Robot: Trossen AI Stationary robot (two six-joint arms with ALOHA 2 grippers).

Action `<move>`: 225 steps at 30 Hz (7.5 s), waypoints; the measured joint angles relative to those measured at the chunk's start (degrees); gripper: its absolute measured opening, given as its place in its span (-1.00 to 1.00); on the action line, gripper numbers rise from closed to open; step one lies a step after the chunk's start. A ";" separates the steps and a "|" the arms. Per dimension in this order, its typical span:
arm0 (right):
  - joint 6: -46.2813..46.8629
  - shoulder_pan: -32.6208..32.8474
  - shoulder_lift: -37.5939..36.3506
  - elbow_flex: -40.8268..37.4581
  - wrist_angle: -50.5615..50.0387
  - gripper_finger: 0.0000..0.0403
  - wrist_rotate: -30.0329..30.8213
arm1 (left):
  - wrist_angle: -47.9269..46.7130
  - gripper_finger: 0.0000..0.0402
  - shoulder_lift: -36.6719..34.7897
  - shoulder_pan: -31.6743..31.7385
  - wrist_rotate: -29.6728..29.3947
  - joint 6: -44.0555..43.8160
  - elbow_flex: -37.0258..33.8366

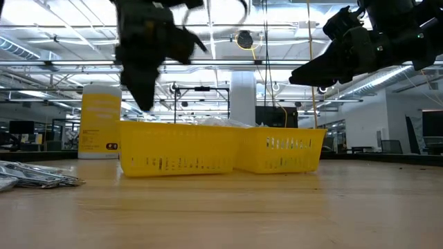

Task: Pick & Place Travel size toiletries
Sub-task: Put the silver nail cutter into the bottom left yellow basket

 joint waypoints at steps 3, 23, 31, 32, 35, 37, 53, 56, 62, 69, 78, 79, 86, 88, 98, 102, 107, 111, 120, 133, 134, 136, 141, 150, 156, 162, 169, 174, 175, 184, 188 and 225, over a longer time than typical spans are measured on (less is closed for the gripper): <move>-0.04 0.00 0.00 0.00 -0.06 0.20 -0.02 | -2.22 -0.64 -5.09 -3.13 -6.99 -2.85 0.00; 0.08 0.00 0.00 0.00 -0.04 0.20 0.00 | -3.02 -0.64 -8.01 -27.13 -12.74 -31.13 -14.77; 0.12 0.02 0.00 0.00 -0.04 0.20 -0.01 | 1.75 -0.64 -8.01 -27.39 -12.76 -24.47 -18.41; 0.11 0.02 0.00 0.00 -0.01 0.20 0.00 | 3.53 -0.64 -8.01 -27.36 -12.75 -23.34 -19.10; 0.13 0.00 0.00 0.00 -0.04 0.20 -0.02 | 7.95 -0.64 -8.01 -26.59 -11.48 -23.52 -21.33; 0.13 0.00 0.00 0.00 -0.06 0.20 -0.02 | 8.61 -0.61 -8.01 -25.98 -10.61 -25.54 -22.57; 0.07 0.01 0.00 0.00 -0.10 0.20 -0.02 | 17.28 -0.09 -8.41 -25.01 -10.62 -22.90 -29.95; 0.09 0.00 0.00 0.00 -0.14 0.20 -0.02 | 19.47 -0.14 -8.38 -24.99 -10.99 -21.13 -30.44; 0.09 0.02 0.00 0.00 -0.30 0.20 -0.02 | 19.24 -0.43 -8.26 -24.97 -10.96 -19.33 -30.57; 0.11 0.00 0.00 0.00 -0.32 0.20 -0.02 | 19.45 -0.84 -8.23 -25.03 -9.91 -18.99 -30.53; 0.13 0.02 0.00 0.00 -0.26 0.20 -0.02 | 14.84 -0.80 -10.71 -24.51 -9.85 -18.04 -24.63; 0.15 0.00 0.00 0.00 -0.27 0.20 -0.02 | 14.52 -0.81 -11.21 -24.27 -10.37 -17.16 -23.51; 0.16 0.02 0.00 0.00 -0.28 0.20 -0.04 | 11.25 -0.82 -14.30 -23.42 -17.15 -12.45 -15.81; 0.17 0.02 0.00 0.00 -0.35 0.20 -0.02 | 11.49 -0.82 -14.68 -22.84 -20.25 -9.82 -13.36; 0.18 0.02 0.02 0.00 -0.53 0.20 -0.02 | 13.07 -0.82 -12.55 -12.48 -20.03 -7.03 -10.80; 0.48 0.02 0.00 0.00 -0.74 0.20 -0.02 | 16.12 -0.78 -9.78 -8.86 -15.50 -2.64 -10.80; 0.48 0.02 0.00 0.01 -0.90 0.20 -0.02 | 21.24 -0.77 -5.29 -5.94 -9.53 1.60 -10.80; 0.46 0.02 0.00 0.00 -0.93 0.20 -0.02 | 22.18 -0.76 -3.15 -4.37 -6.85 2.75 -10.80; 0.42 0.02 0.00 0.00 -1.25 0.20 -0.02 | 22.25 -0.33 -3.23 -3.35 -6.66 1.54 -10.82; 0.37 0.02 0.00 0.00 -1.35 0.20 -0.02 | 1.67 0.39 -3.23 -4.57 -0.70 -1.27 -3.91; 0.37 0.01 0.00 0.01 -1.35 0.20 -0.02 | 0.20 0.40 -3.23 -5.41 -0.85 -2.42 -3.37; 0.37 0.02 0.00 0.01 -1.36 0.20 -0.02 | -0.96 0.40 -3.25 -7.78 -0.81 -3.93 -2.95; 0.37 0.02 0.00 0.00 -1.37 0.20 -0.02 | 0.64 0.35 -3.25 -15.69 -2.94 -8.94 -4.78; 0.65 0.02 0.00 0.01 -1.34 0.20 -0.02 | 6.58 0.24 -2.76 -24.23 -18.87 -13.00 -7.25; 1.62 0.02 0.00 0.00 -0.90 0.20 -0.02 | 10.23 0.17 -1.78 -24.81 -17.23 -14.84 -10.63; 1.62 0.02 0.01 0.00 -0.87 0.20 -0.02 | 11.52 0.13 -0.77 -24.74 -15.59 -19.13 -13.54; 1.56 0.02 0.00 0.02 -0.87 0.20 -0.02 | 18.25 0.14 -0.51 -24.90 -14.18 -19.75 -17.89; 1.51 0.02 0.01 0.00 -0.89 0.20 -0.02 | 18.15 0.14 -0.54 -24.90 -14.20 -20.38 -19.67; 1.51 0.00 0.02 0.00 -0.89 0.20 -0.02 | 18.07 0.14 -0.58 -24.90 -14.20 -20.81 -19.99; 1.49 0.02 0.02 0.00 -0.91 0.20 -0.02 | 17.51 0.14 -0.82 -24.89 -12.80 -27.09 -22.48; 1.50 0.02 0.02 0.00 -0.91 0.20 -0.02 | 15.68 0.14 -0.78 -24.97 -10.29 -30.53 -22.51; 1.64 0.02 0.02 0.00 -0.91 0.20 -0.02 | 19.99 -0.30 -0.56 -23.11 -13.36 -7.19 -22.73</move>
